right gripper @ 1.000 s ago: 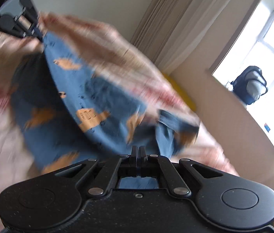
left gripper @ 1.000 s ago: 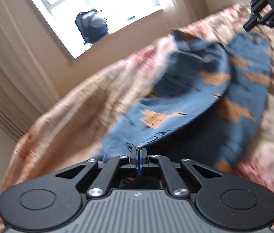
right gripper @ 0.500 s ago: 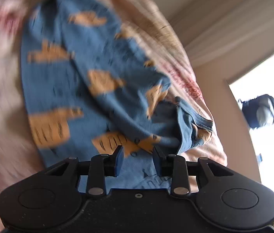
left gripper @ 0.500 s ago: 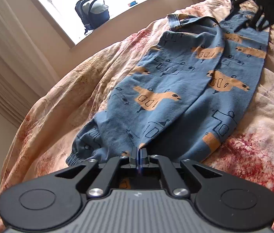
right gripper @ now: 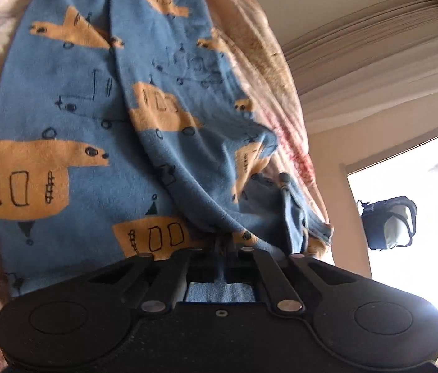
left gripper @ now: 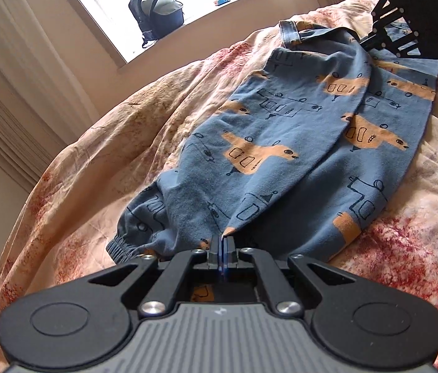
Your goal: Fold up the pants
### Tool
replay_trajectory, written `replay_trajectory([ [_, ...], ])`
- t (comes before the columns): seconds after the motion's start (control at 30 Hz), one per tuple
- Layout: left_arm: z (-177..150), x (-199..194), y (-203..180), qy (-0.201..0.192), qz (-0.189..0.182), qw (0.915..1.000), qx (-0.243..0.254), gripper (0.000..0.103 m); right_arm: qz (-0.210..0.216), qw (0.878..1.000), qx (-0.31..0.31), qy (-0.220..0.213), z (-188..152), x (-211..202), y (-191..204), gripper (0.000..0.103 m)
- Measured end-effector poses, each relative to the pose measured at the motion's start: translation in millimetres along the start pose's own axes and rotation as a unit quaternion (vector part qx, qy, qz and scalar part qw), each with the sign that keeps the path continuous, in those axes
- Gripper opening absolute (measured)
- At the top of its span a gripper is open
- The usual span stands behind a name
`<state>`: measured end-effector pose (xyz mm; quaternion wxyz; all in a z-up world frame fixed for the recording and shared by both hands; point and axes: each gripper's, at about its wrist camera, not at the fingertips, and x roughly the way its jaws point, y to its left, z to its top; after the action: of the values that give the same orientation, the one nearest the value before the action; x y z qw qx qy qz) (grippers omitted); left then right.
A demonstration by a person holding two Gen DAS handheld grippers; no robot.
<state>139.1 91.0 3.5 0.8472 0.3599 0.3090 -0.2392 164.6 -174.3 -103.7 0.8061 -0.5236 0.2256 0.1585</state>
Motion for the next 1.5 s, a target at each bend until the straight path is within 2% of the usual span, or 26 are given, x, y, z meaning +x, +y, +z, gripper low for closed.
replay_trajectory([
  [0.37, -0.1, -1.5, -0.9, 0.0, 0.004, 1.0, -0.006, 0.0, 0.006, 1.0, -0.002, 0.003, -2.2, -9.3, 0.7, 0.0],
  [0.4, -0.2, -1.3, -0.4, 0.0, 0.003, 1.0, -0.005, 0.0, 0.01, 1.0, -0.007, 0.005, -2.5, -8.2, 2.6, 0.009],
  [0.43, -0.5, -1.3, -0.3, -0.001, 0.003, 1.0, -0.004, 0.0, 0.012, 1.0, -0.011, 0.004, -2.9, -8.8, 5.4, 0.027],
  [0.47, -0.8, -1.1, 0.0, -0.001, 0.003, 1.0, -0.005, 0.0, 0.016, 1.0, -0.014, 0.002, -3.5, -8.5, 7.3, 0.034],
  [0.57, -2.1, 0.5, 1.5, 0.001, 0.002, 0.9999, -0.01, 0.0, 0.019, 1.0, -0.013, 0.0, -3.1, -4.4, 10.8, 0.033],
  [0.67, -2.7, 2.4, 2.0, 0.004, 0.003, 0.9999, -0.012, 0.0, 0.017, 1.0, -0.013, -0.001, -2.8, 4.3, 13.5, 0.024],
  [0.77, -2.9, 3.3, 1.5, 0.005, 0.003, 0.9999, -0.013, 0.0, 0.008, 1.0, -0.01, -0.003, -3.0, 8.9, 15.4, 0.009],
  [0.8, -2.9, 3.4, 1.3, 0.006, 0.003, 0.9999, -0.012, 0.0, 0.002, 1.0, -0.009, -0.003, -3.0, 8.6, 15.9, 0.0],
  [1.07, -3.9, -0.5, 3.4, -0.001, 0.003, 0.9999, -0.013, 0.0, -0.018, 1.0, -0.002, -0.024, -2.0, -26.0, 2.1, 0.0],
  [1.3, -11.8, -6.1, 3.2, -0.006, -0.002, 0.9999, -0.014, 0.0, 0.033, 0.998, -0.053, 0.001, -6.5, -68.3, 0.2, 0.0],
  [1.5, -23.2, -5.9, -2.6, 0.003, -0.016, 0.9999, -0.001, 0.0, 0.088, 0.994, -0.066, 0.015, -3.1, -100.9, 8.6, 0.0],
])
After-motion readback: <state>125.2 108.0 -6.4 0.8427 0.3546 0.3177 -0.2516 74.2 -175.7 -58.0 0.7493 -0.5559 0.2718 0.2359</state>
